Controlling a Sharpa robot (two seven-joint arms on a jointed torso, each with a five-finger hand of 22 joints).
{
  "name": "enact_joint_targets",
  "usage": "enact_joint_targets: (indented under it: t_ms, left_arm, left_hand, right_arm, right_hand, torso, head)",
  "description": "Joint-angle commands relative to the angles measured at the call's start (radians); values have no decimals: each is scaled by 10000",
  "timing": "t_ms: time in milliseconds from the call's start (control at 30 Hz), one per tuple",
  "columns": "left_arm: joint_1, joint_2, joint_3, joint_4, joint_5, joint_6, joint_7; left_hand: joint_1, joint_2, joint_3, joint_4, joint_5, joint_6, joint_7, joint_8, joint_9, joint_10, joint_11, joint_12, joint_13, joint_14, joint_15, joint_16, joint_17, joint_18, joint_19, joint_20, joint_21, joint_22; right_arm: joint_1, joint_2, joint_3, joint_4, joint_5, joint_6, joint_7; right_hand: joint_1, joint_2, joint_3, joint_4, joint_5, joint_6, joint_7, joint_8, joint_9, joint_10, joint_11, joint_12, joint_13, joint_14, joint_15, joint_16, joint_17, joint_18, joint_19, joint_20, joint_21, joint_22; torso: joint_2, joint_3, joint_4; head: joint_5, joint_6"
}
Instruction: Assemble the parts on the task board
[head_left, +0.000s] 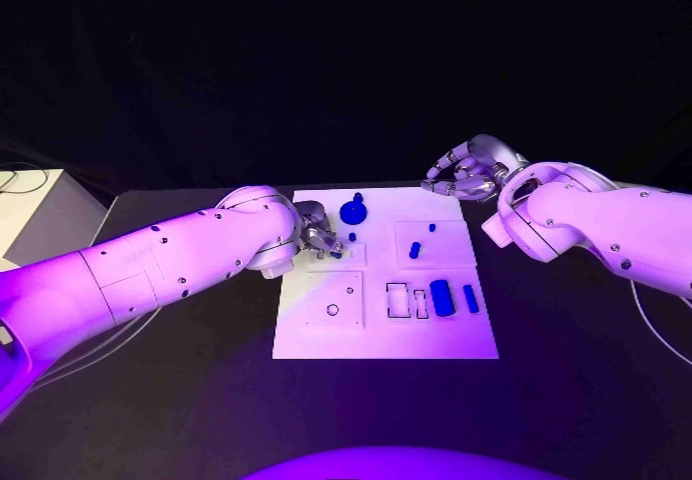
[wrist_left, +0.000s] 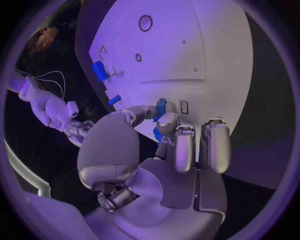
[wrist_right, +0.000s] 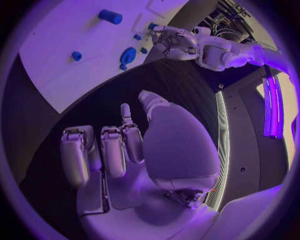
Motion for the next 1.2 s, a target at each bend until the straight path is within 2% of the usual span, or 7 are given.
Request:
enact_joint_targets:
  t_ms: [33,500,900,1200]
  left_arm:
    - [-12,14,-4,9,-86,289,27]
    - [-15,138,-4,-140,-128,600,-3]
    - [-111,356,-7,-403,-45,663,-6]
    - [-119,405,-7,-428,-45,867,-16]
  left_hand:
    - [40,60,1765,-1755,47,305,-307,68,1579,61,-1,44,1,940,-69,11,2319,-204,72,21,36,548]
    - [25,43,1763,-1753,37,300,-304,65,1597,94,1,102,83,941,-74,12,2320,-228,142,17,77,651]
    - [-32,39,1719,-1704,2,304,-307,69,1634,125,1,141,125,949,-74,30,2343,-231,153,14,82,665]
    - [-111,49,1588,-1630,-57,326,-334,91,1710,186,-16,206,187,964,-80,62,2387,-241,182,11,95,706]
  right_arm:
    - [-7,8,2,13,-42,62,101]
    - [-9,-6,2,73,-44,8,123]
    - [-9,-25,2,114,-49,-16,129]
    - [-9,-19,3,102,-52,-16,134]
  right_hand:
    - [-55,-25,56,4,-53,-67,-25,52,16,23,-20,25,1202,774,-34,-61,1531,56,807,-93,-44,2362]
    - [-55,-25,56,4,-53,-67,-25,52,16,23,-20,25,1202,774,-34,-61,1531,56,807,-93,-44,2362]
    - [-55,-25,56,4,-53,-67,-25,52,16,23,-20,25,1202,774,-34,-61,1531,56,807,-93,-44,2362]
    - [-88,-27,74,2,-105,-79,-32,69,52,17,-27,9,1181,767,-42,-81,1497,62,795,-102,-73,2347]
  torso:
    - [-4,-1,-8]
    - [13,-1,-2]
    - [3,11,-26]
    - [-11,5,0]
  head:
    - [19,-11]
    - [19,-50]
    - [-3,-103]
    - [-26,-137]
